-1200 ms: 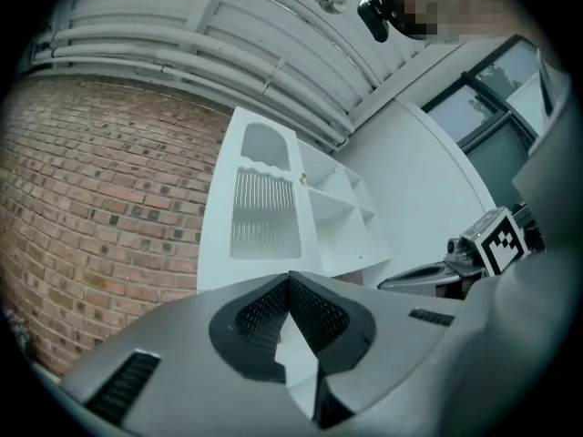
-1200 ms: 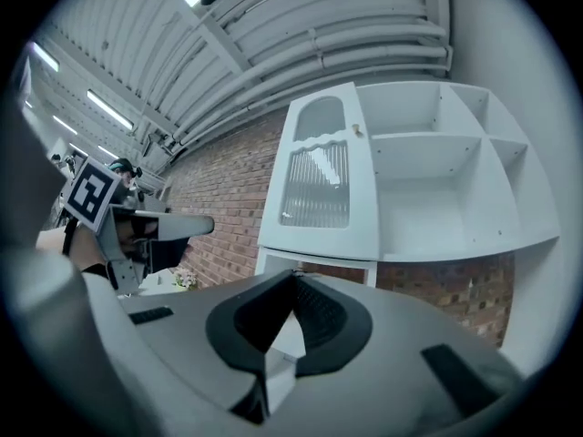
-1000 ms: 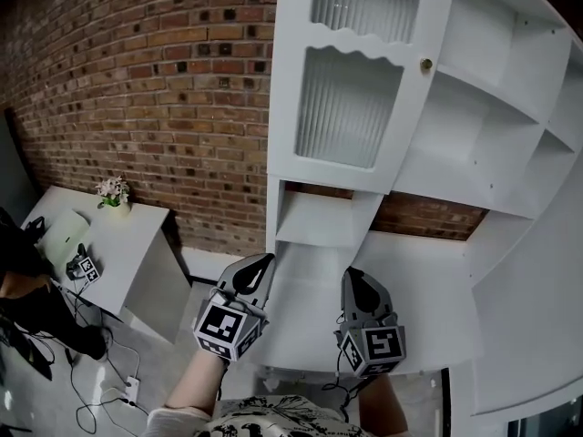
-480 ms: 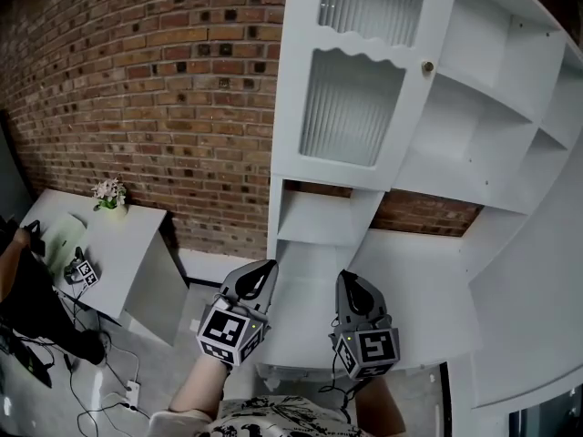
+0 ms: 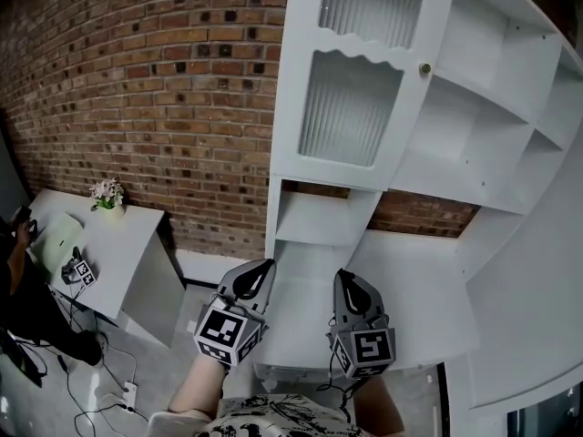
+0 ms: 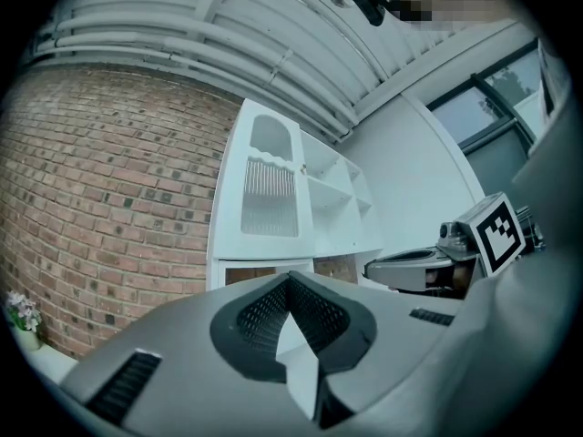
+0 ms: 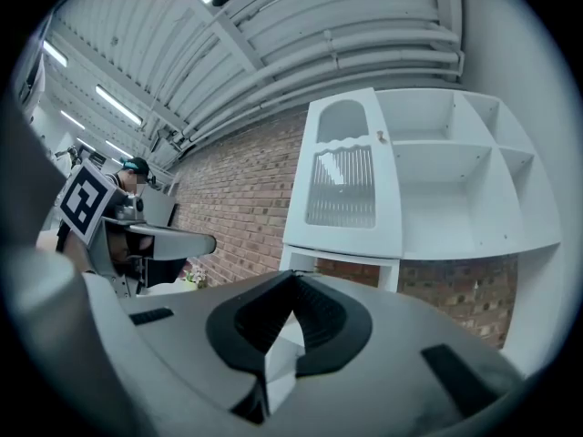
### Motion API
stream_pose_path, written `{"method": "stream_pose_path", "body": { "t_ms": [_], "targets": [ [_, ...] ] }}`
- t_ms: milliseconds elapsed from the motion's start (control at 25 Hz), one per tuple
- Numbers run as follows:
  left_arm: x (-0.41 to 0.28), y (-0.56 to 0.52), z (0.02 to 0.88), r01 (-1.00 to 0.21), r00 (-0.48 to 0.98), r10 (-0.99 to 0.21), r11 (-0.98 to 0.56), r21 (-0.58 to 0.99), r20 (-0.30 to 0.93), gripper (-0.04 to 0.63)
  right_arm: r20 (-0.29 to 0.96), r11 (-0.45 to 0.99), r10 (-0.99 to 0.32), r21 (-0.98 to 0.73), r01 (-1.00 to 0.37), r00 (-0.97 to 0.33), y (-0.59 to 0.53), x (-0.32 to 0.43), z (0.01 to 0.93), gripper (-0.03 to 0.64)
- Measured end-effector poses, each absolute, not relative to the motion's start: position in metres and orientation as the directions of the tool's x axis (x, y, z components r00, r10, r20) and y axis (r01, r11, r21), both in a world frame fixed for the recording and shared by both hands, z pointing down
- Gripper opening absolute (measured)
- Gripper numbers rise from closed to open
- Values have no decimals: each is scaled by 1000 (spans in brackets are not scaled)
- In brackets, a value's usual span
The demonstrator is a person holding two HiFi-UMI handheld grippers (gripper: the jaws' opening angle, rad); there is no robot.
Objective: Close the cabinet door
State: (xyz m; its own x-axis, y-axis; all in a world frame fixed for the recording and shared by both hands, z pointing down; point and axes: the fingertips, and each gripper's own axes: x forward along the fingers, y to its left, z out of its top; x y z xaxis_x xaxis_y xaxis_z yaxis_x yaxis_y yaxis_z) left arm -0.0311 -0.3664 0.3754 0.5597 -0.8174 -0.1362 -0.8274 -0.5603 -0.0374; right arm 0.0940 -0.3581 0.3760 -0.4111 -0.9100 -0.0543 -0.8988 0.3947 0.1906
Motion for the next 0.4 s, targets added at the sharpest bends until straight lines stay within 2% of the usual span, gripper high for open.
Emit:
{"method": "stream_pose_path", "body": {
  "t_ms": [400],
  "targets": [
    [-21, -368, 379, -822, 569, -813, -567, -56, -122, 3, -54, 394, -911, 184, -900, -410, -362, 100, 376, 0]
  ]
}}
